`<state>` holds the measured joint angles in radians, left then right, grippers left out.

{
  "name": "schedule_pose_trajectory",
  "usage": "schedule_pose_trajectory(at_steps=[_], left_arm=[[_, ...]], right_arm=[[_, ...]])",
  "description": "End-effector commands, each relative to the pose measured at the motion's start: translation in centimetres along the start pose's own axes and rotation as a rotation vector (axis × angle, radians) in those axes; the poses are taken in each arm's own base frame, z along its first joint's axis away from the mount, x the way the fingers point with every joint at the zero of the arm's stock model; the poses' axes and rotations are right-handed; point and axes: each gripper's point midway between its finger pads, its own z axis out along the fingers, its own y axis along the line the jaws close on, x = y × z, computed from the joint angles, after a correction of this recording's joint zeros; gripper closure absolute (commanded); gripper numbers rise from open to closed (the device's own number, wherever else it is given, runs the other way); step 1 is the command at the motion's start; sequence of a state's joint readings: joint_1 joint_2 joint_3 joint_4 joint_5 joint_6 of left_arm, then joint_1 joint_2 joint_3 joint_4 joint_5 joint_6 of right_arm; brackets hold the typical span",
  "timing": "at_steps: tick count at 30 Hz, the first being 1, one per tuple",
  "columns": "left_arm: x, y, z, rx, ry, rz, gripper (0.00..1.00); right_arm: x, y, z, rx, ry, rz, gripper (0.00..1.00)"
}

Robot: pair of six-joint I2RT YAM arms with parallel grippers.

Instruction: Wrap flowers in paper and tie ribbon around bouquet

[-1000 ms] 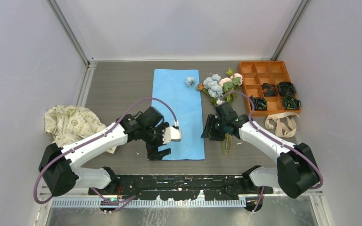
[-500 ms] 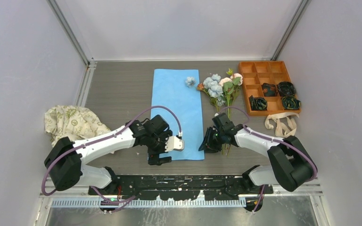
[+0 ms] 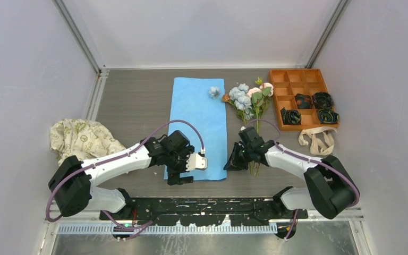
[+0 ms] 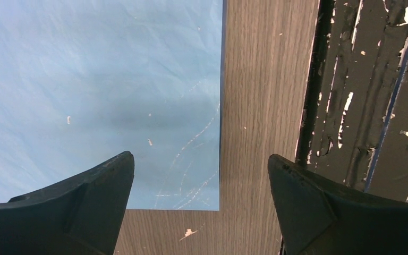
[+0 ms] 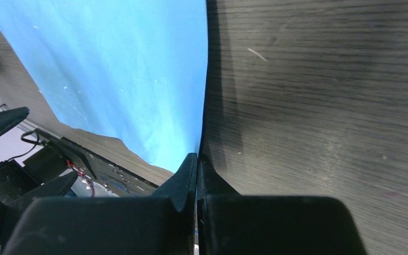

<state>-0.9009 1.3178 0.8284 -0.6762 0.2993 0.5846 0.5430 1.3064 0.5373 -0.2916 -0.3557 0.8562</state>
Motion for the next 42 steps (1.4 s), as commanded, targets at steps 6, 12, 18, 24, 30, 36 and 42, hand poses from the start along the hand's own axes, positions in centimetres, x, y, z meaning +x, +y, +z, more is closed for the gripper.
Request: schedule_pose_trajectory(at_steps=[6, 12, 18, 24, 30, 36, 42], left_arm=[[-2.9, 2.9, -1.8, -0.119, -0.055, 0.004, 0.0], [-5.5, 4.1, -3.0, -0.155, -0.111, 0.002, 0.0], [-7.7, 4.9, -5.0, -0.186, -0.196, -0.021, 0.0], [-9.1, 4.3, -6.3, -0.165, -0.308, -0.057, 0.0], [-9.9, 7.3, -6.4, -0.25, -0.357, -0.201, 0.0], [-9.0, 10.7, -5.8, -0.281, -0.357, -0.36, 0.3], [-9.6, 9.8, -6.4, -0.234, -0.406, -0.362, 1.0]], right_arm=[[-1.8, 7.0, -2.8, -0.128, -0.058, -0.099, 0.99], [-2.5, 11.3, -3.7, -0.228, -0.096, -0.117, 0.99], [-4.6, 14.6, -4.9, -0.29, -0.186, -0.123, 0.99], [-6.8, 17.8, -5.5, -0.349, -0.277, -0.108, 0.99], [-7.4, 20.1, -5.2, -0.373, -0.298, -0.126, 0.99], [-7.7, 21.1, -5.6, -0.394, -0.323, -0.135, 0.99], [-7.8, 21.5, -6.0, -0.391, -0.329, -0.167, 0.99]])
